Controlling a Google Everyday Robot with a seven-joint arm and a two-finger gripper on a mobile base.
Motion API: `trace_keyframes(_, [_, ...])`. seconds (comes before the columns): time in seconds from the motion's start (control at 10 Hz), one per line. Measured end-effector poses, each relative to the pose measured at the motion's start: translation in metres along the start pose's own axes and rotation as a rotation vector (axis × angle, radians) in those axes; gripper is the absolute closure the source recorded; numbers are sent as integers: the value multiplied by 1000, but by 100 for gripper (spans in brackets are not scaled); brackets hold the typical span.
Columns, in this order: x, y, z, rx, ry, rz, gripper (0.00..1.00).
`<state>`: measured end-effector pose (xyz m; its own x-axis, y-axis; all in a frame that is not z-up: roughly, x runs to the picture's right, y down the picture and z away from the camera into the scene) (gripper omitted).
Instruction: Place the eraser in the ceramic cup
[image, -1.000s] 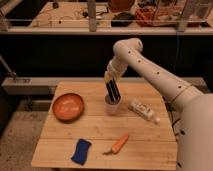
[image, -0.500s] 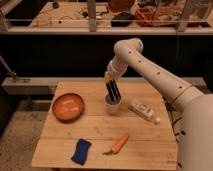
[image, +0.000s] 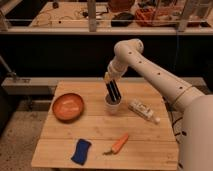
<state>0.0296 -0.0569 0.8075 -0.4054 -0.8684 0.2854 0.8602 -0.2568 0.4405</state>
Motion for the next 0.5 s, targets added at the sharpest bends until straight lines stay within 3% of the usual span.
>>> trace_keyframes(0.5, [-3,-1,1,5,-3,-18,97])
